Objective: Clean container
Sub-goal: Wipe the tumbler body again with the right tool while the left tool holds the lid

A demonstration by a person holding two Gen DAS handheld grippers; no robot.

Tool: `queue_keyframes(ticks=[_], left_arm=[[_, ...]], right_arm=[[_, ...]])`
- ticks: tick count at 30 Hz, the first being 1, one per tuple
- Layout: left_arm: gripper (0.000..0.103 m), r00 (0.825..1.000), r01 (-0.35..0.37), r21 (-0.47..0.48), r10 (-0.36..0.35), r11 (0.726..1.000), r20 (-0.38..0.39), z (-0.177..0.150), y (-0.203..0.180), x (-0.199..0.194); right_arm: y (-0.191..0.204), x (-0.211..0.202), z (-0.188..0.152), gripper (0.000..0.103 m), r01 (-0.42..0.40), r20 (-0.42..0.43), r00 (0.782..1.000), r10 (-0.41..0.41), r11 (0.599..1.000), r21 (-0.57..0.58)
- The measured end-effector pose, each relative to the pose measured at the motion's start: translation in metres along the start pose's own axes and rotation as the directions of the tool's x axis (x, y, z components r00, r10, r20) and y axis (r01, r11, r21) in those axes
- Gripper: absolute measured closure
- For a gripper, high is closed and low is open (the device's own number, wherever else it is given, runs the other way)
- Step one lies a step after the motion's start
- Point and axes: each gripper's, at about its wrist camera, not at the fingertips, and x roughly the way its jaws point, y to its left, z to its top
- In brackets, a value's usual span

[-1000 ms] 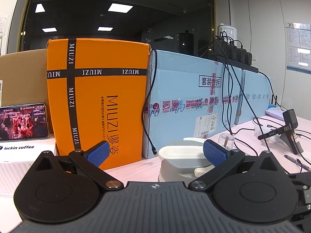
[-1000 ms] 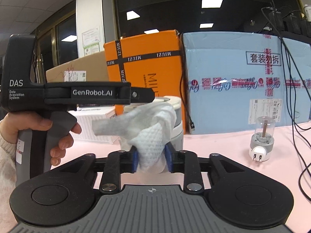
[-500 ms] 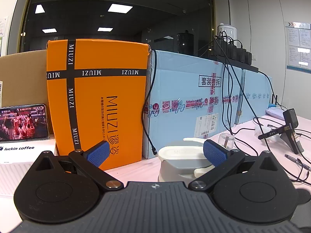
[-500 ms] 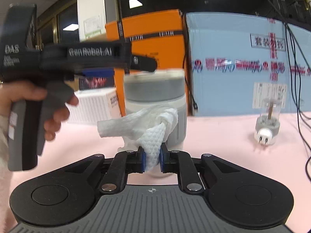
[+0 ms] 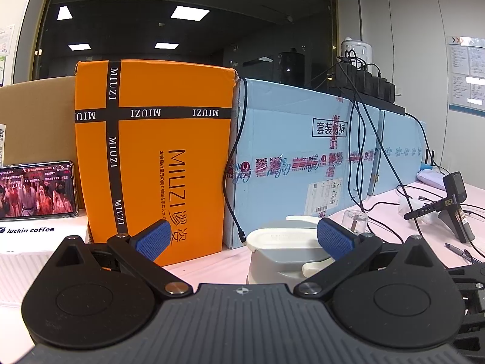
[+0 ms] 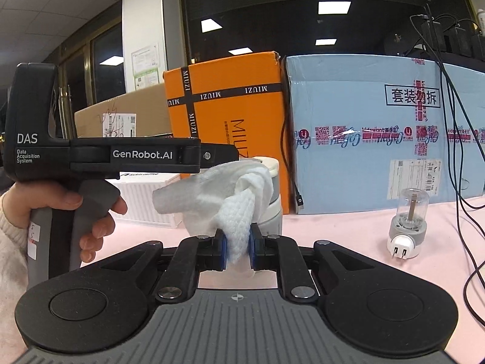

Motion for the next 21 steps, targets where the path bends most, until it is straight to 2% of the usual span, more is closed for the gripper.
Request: queue_keyframes(ticks=[13,21], left_arm=[[0.0,1.0,0.002,0.0,-0.002,1.0,0.0,0.0,-0.001,0.0],[0.0,1.0,0.002,0.001,-0.002,1.0,0.0,0.0,-0.001,-0.001]], right_arm=[[-0.005,0.021,-0.027,0.09,-0.011,-0.121,0.993,0.015,0.999,0.031],[-0.011,0.039,-0.039,0.09,-0.006,-0.217,0.976,0.021,0.998,0.07]])
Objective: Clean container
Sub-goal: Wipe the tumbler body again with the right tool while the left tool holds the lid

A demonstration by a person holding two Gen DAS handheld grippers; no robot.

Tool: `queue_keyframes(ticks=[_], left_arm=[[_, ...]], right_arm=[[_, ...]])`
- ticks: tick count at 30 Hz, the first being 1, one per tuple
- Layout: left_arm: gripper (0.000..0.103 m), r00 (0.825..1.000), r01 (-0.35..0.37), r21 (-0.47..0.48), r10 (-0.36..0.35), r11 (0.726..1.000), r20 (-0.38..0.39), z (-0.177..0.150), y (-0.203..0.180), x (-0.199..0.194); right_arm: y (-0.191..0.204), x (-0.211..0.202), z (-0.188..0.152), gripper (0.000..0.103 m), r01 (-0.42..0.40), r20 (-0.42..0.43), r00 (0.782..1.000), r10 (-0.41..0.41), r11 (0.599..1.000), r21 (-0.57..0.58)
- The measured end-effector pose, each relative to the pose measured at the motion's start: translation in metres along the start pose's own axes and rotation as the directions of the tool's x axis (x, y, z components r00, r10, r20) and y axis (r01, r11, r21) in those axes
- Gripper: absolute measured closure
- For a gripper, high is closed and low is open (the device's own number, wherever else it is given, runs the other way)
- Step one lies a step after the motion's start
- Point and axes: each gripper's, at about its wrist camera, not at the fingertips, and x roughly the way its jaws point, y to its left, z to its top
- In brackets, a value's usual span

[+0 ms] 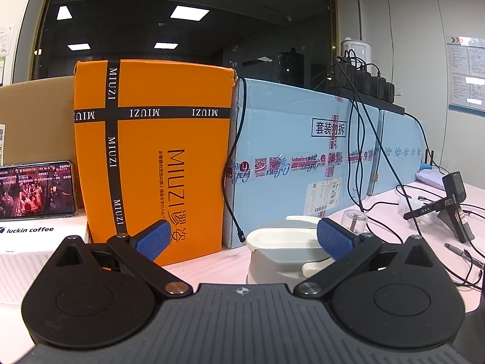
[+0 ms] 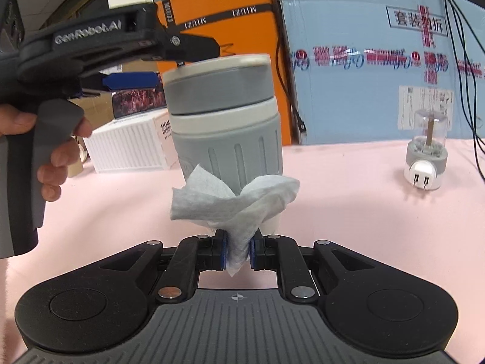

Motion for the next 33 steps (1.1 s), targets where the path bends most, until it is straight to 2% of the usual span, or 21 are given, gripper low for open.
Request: queue_keyframes(ticks=[5,9,19,24,28,33], left_arm=[[0.0,1.0,-0.001,0.005,0.001,1.0,0.0,0.0,-0.001,0.0],[0.0,1.0,0.002,0.003,-0.002,1.0,-0.001,0.0,0.0,0.0],[0.0,1.0,0.002,0.003,-0.002,1.0,0.0,0.0,-0.001,0.0],[0.0,1.0,-0.007,0.019,0.007,1.0,0.013,0.0,-0.004,-0.001],[0.0,0.998,-0.039,-0.003,0.04,0.999,0.053,-0.002,-0.005,0.001],[0.0,0.988,-0.089,-0.071,0.097,0.993,0.12,0.0,-0.002,-0.005]], right_arm=[[0.0,0.01,0.0,0.09,0.001,-0.06,0.998,-0.001,1.0,0.001],[0.001,0.007,0.002,0.09,0.006,-0.057,0.998,-0.007,1.0,-0.014],[0.01,-0.034,0.023,0.09,0.009,0.087,0.996,-0.005,0.999,-0.053],[0.009,-0.049,0.027,0.09,-0.001,0.115,0.993,0.008,0.998,-0.055],[0.005,-0.056,0.023,0.09,-0.033,0.091,0.995,0.038,0.998,-0.05],[-0.003,-0.055,0.005,0.09,-0.064,0.0,0.998,0.064,0.998,-0.016]])
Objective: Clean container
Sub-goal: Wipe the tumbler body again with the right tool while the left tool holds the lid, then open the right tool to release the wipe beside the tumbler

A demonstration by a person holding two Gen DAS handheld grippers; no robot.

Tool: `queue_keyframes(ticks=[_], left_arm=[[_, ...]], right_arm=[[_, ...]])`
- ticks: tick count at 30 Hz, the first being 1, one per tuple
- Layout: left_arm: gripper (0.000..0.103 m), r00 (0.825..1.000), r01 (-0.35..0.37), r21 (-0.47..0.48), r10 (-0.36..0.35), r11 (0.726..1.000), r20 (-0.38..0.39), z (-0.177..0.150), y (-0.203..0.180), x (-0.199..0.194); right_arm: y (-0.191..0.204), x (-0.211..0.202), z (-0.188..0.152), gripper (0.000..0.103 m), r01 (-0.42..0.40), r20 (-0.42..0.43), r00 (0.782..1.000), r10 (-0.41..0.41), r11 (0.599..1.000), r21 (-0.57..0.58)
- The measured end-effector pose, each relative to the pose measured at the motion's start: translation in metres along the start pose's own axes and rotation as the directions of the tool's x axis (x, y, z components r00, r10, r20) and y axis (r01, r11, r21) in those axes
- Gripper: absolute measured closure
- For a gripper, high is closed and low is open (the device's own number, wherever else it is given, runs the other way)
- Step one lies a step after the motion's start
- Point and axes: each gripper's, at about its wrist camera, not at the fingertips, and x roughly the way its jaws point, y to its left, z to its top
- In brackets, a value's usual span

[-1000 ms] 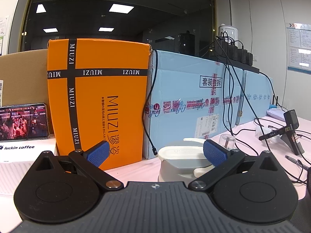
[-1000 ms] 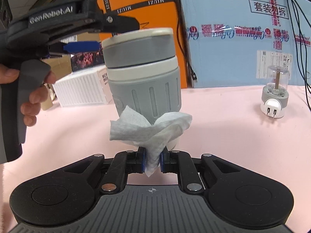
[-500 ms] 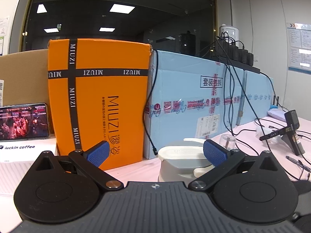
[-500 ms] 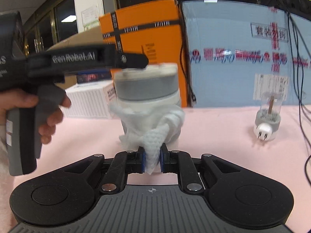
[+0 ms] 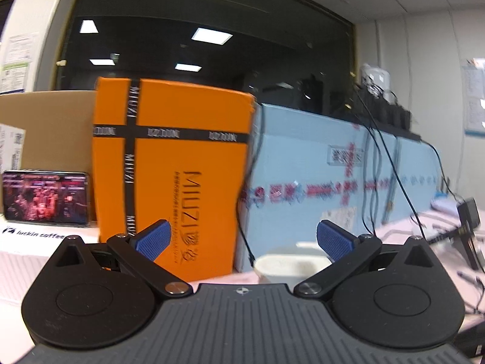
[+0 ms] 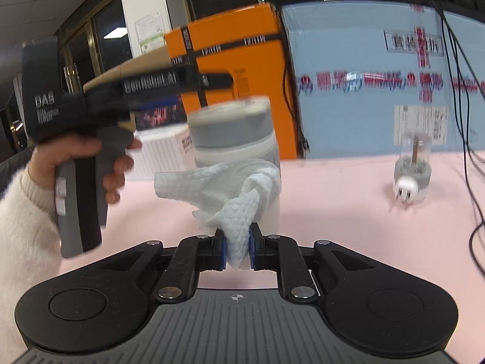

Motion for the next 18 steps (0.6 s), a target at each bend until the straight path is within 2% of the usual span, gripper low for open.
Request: queue_keyframes(ticks=[3,7,9,10,11,12,14,16,18], left_arm=[[0.0,0.999,-0.041,-0.013,0.041,0.999,0.022,0.002,0.001,-0.002],[0.0,0.996,-0.083,-0.001,0.083,0.997,0.018,0.002,-0.002,-0.001],[0.0,0.995,-0.102,0.004,0.102,0.995,0.017,0.002,-0.004,0.0],[0.0,0.994,-0.109,0.007,0.109,0.994,0.016,0.002,-0.005,0.0],[0.0,0.993,-0.115,0.011,0.115,0.993,0.015,0.002,-0.006,0.0],[0.0,0.993,-0.121,0.01,0.12,0.993,0.015,0.002,-0.006,0.0],[0.0,0.991,-0.132,0.007,0.132,0.991,0.015,0.001,-0.007,0.0],[0.0,0.989,-0.148,0.007,0.148,0.989,0.017,0.001,-0.008,-0.001],[0.0,0.985,-0.169,0.013,0.168,0.986,0.024,0.0,-0.011,-0.002]], right_arm=[[0.0,0.006,-0.012,0.09,0.003,-0.067,0.998,-0.004,1.0,-0.017],[0.006,0.007,-0.018,0.088,0.028,-0.121,0.992,-0.041,0.994,-0.104],[0.01,0.003,-0.018,0.072,0.039,-0.125,0.99,-0.058,0.989,-0.145],[0.012,0.0,-0.018,0.056,0.05,-0.123,0.99,-0.07,0.986,-0.162],[0.014,-0.003,-0.017,0.047,0.059,-0.119,0.99,-0.081,0.982,-0.18],[0.017,-0.007,-0.016,0.043,0.064,-0.114,0.99,-0.088,0.978,-0.2],[0.021,-0.016,-0.015,0.028,0.062,-0.099,0.991,-0.088,0.969,-0.238],[0.024,-0.025,-0.01,0.02,0.06,-0.07,0.994,-0.082,0.961,-0.268],[0.024,-0.034,-0.004,0.017,0.064,-0.021,0.997,-0.073,0.96,-0.274]])
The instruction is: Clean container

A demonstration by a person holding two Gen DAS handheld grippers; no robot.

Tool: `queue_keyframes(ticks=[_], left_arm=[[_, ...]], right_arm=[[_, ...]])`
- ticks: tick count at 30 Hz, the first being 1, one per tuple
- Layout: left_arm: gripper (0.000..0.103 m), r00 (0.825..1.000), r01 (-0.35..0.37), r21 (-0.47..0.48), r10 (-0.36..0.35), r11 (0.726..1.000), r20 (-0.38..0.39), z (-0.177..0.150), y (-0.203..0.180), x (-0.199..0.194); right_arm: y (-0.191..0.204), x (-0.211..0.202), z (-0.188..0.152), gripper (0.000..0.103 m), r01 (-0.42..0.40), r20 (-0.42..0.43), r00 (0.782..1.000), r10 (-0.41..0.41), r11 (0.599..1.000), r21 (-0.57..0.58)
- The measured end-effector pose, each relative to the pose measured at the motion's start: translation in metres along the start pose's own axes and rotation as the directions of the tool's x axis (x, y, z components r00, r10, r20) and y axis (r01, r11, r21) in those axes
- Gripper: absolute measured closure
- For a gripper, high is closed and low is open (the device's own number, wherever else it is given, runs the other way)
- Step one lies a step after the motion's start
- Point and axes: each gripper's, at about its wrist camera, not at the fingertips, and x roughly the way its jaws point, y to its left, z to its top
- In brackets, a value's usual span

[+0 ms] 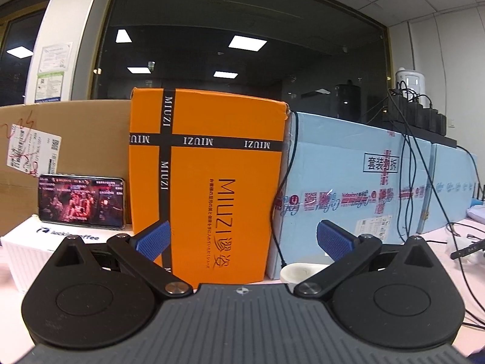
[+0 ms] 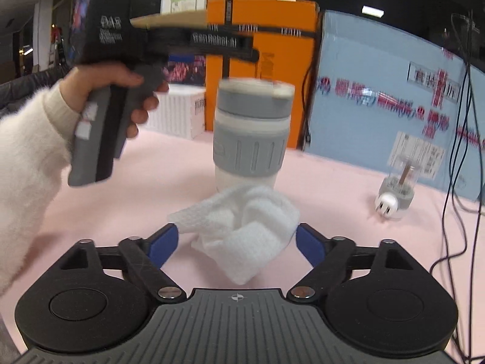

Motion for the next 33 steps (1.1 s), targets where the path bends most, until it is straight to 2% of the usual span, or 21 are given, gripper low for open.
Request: queue_keyframes(ticks=[3,4,5,9,12,14,19,22,26,27,31,33], left_arm=[[0.0,0.999,-0.031,0.009,0.031,0.999,0.01,0.0,-0.003,-0.003],[0.0,0.999,-0.04,0.011,0.04,0.999,0.011,-0.001,-0.004,-0.004],[0.0,0.999,-0.048,0.01,0.048,0.999,0.011,-0.001,-0.003,-0.007],[0.0,0.996,-0.082,0.004,0.082,0.997,0.024,-0.003,-0.004,-0.013],[0.0,0.991,-0.113,0.01,0.112,0.994,0.067,-0.005,-0.002,-0.021],[0.0,0.987,-0.103,-0.008,0.103,0.995,0.122,-0.01,0.004,-0.03],[0.0,0.982,-0.092,-0.067,0.102,0.994,0.158,-0.028,0.026,-0.048],[0.0,0.973,-0.164,-0.059,0.171,0.985,0.157,-0.042,0.034,-0.053],[0.0,0.942,-0.247,-0.064,0.255,0.967,0.22,-0.057,0.037,-0.057],[0.0,0.937,-0.261,-0.061,0.268,0.963,0.225,-0.059,0.037,-0.056],[0.0,0.922,-0.312,-0.035,0.312,0.949,0.228,-0.07,0.034,-0.056],[0.0,0.93,-0.309,-0.033,0.31,0.95,0.197,-0.073,0.035,-0.051]], right_arm=[[-0.009,-0.013,0.007,0.012,0.013,0.082,0.997,-0.015,0.999,0.03],[-0.014,-0.017,0.009,0.003,0.024,0.114,0.993,-0.029,0.999,0.043],[-0.018,-0.02,0.01,0.0,0.038,0.154,0.987,-0.046,0.998,0.055],[-0.038,-0.031,0.007,0.0,0.077,0.315,0.942,-0.112,0.99,0.12],[-0.056,-0.029,0.004,0.0,0.089,0.368,0.918,-0.149,0.98,0.177],[-0.065,-0.025,0.002,0.0,0.118,0.393,0.901,-0.185,0.975,0.187],[-0.079,-0.008,-0.001,0.0,0.218,0.497,0.823,-0.275,0.961,0.172],[-0.089,0.006,-0.001,0.0,0.226,0.526,0.799,-0.292,0.956,0.187],[-0.1,0.03,0.004,0.0,0.237,0.502,0.803,-0.32,0.946,0.223],[-0.102,0.033,0.003,0.0,0.245,0.502,0.799,-0.331,0.942,0.231],[-0.107,0.036,-0.007,0.0,0.266,0.51,0.77,-0.382,0.92,0.288],[-0.108,0.038,-0.012,0.0,0.288,0.497,0.768,-0.404,0.911,0.294]])
